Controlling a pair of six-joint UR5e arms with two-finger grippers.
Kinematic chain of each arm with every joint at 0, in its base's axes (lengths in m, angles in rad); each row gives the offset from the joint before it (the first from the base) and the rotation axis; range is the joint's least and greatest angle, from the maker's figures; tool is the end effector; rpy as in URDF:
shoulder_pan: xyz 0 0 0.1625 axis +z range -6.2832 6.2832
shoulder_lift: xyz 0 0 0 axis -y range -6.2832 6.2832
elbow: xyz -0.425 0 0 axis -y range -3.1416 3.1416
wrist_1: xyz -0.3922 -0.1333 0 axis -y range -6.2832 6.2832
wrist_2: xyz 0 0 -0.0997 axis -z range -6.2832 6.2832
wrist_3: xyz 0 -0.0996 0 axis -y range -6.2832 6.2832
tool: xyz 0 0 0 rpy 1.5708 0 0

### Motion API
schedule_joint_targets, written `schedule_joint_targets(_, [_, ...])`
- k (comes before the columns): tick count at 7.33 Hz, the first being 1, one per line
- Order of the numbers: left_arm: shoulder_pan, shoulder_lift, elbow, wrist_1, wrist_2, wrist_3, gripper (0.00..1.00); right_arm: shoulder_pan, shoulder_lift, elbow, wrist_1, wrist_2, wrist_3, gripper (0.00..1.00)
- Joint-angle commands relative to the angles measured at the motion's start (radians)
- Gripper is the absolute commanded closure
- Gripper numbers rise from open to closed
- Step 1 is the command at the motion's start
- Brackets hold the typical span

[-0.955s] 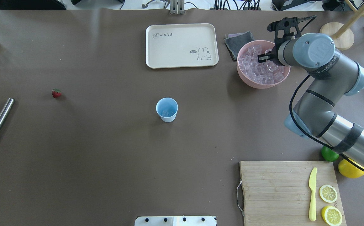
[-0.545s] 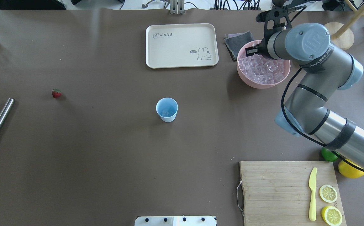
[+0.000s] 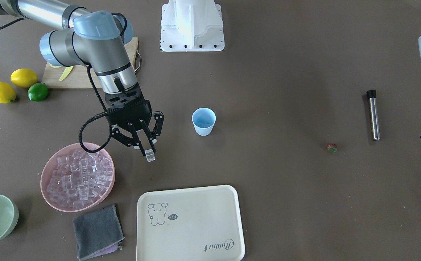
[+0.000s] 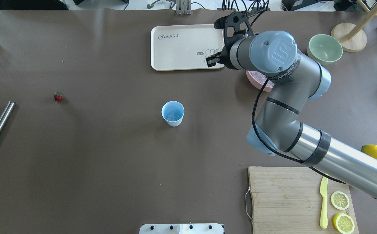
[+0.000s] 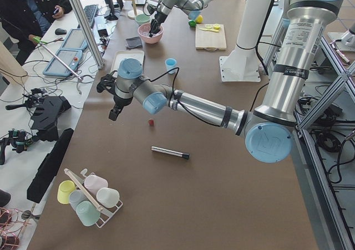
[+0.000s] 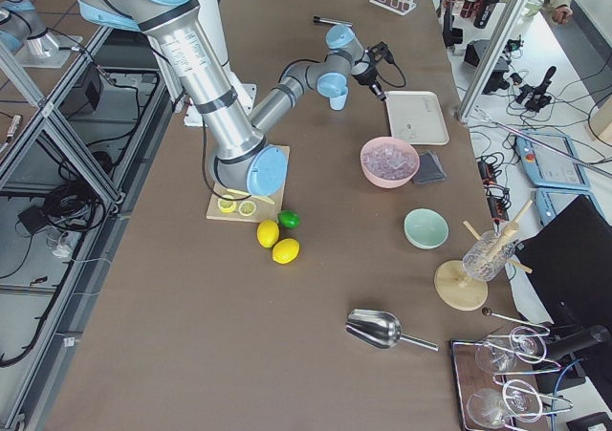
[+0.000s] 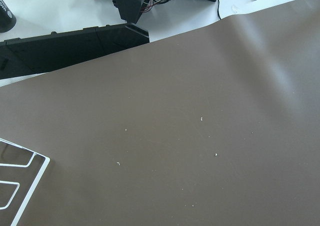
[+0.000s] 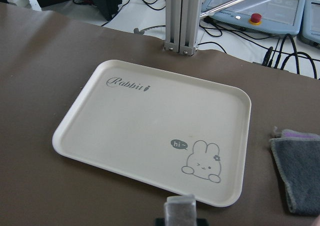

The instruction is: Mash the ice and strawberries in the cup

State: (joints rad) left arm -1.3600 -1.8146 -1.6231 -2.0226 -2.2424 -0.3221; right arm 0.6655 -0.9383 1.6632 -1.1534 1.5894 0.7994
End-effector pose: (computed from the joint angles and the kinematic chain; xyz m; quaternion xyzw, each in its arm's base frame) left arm 0.0566 -0.6054 0.4498 0.2520 0.3867 0.0713 0.8842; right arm -0.4512 -0.5213 0.1959 0.3499 -0.4121 -0.0495 0.8398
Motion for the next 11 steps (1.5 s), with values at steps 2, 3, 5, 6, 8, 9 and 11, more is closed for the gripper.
schedule_joint_targets(2, [0.002,-0.035,0.015,-0.002,0.0,-0.059,0.02,-0.118,0.026,-0.014,0.073,-0.022,-0.003,1.0])
schedule_joint_targets(3, [0.016,-0.073,0.04,-0.004,0.0,-0.08,0.02,-0.145,0.027,-0.022,0.098,-0.035,-0.003,1.0])
schedule_joint_targets(5, [0.035,-0.087,0.054,-0.007,0.0,-0.086,0.02,-0.191,0.071,-0.081,0.11,-0.063,-0.003,1.0])
schedule_joint_targets(6, [0.035,-0.092,0.052,-0.005,0.0,-0.086,0.02,-0.21,0.082,-0.098,0.113,-0.063,-0.003,1.0])
schedule_joint_targets(8, [0.035,-0.097,0.058,-0.005,0.0,-0.089,0.02,-0.233,0.072,-0.105,0.132,-0.062,-0.003,1.0])
schedule_joint_targets(9, [0.035,-0.097,0.058,-0.005,0.001,-0.1,0.02,-0.233,0.064,-0.105,0.132,-0.059,-0.009,1.0])
schedule_joint_targets(11, [0.035,-0.094,0.068,-0.005,0.003,-0.101,0.02,-0.216,0.064,-0.106,0.133,-0.048,-0.005,0.0])
